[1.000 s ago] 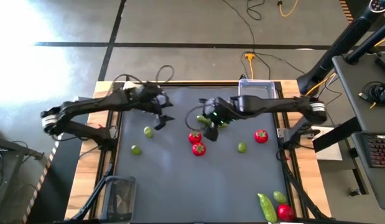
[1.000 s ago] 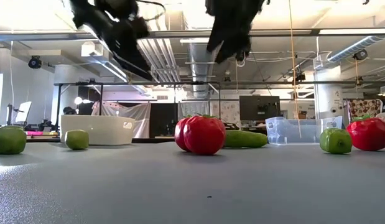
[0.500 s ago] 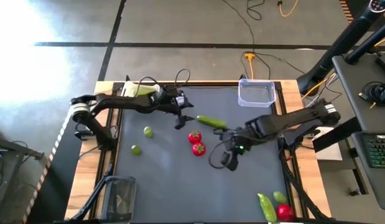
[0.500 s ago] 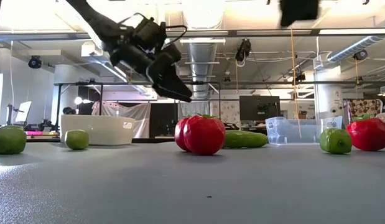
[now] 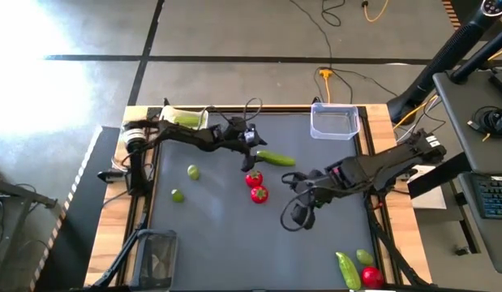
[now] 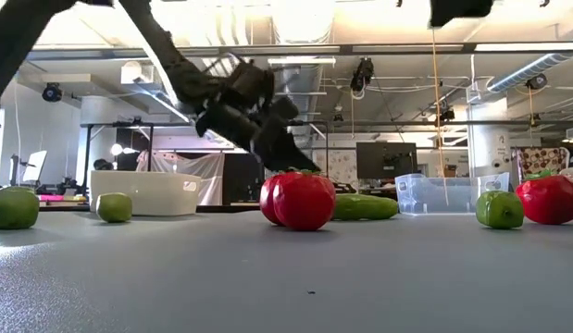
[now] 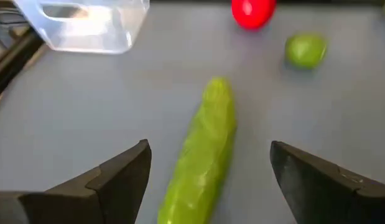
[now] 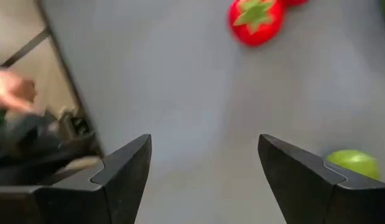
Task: Sort produce into baskets
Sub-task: Put the top cucumber into the white bin
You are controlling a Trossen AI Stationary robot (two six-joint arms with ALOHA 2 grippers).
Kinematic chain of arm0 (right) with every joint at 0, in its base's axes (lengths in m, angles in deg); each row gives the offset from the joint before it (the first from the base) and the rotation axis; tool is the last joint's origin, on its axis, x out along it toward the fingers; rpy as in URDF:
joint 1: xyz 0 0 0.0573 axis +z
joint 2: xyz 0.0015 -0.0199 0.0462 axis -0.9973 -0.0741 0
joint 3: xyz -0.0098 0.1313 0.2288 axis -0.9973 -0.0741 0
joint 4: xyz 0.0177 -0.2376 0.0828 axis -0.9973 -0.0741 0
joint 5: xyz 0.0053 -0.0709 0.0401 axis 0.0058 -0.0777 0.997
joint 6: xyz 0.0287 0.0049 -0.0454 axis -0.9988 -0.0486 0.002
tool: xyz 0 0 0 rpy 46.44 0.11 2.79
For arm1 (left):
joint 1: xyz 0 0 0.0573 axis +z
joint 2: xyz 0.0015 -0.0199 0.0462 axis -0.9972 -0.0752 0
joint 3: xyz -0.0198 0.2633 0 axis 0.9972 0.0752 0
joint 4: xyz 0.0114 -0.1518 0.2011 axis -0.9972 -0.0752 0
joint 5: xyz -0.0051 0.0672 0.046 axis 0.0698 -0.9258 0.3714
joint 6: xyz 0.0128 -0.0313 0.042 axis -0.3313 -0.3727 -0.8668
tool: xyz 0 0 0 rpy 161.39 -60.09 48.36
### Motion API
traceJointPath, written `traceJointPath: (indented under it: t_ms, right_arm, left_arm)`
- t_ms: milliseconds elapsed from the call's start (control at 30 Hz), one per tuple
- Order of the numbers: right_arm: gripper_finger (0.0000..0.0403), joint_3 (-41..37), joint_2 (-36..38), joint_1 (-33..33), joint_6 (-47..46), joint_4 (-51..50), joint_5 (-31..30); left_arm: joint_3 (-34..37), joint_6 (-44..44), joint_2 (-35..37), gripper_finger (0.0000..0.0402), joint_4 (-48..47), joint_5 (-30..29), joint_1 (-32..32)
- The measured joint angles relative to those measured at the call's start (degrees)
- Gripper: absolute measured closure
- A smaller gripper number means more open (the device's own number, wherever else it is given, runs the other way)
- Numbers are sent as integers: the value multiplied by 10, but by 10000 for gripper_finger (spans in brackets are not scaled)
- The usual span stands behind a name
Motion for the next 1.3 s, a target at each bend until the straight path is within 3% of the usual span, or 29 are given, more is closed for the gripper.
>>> traceJointPath:
  t_ms: [167,433,533,700,733,900,1067,1300]
  right_arm:
    - [117,9,4,-3,-63,-27,44]
    - [117,10,-5,8,-82,-23,1]
    - [117,10,-6,8,-84,-19,2]
    - [117,12,-5,8,-90,-20,2]
    - [117,14,-5,8,-90,-19,2]
    - [117,17,-5,8,-92,-19,-2]
    - [117,13,-9,8,-90,-17,-25]
    - [117,9,-22,-3,-54,14,-64]
  left_arm:
    - [-80,-134,-55,92,-157,0,-10]
    - [-213,-123,-133,103,-294,-2,-20]
    - [-245,-117,-149,140,-332,-8,-22]
    - [-249,-84,-145,252,-346,-10,-23]
    - [-246,-73,-138,258,-353,-9,-23]
    - [-221,-46,-49,258,-410,-8,-26]
    - [-128,-59,119,258,-465,-50,-23]
    - [-2,-110,342,258,-633,-231,50]
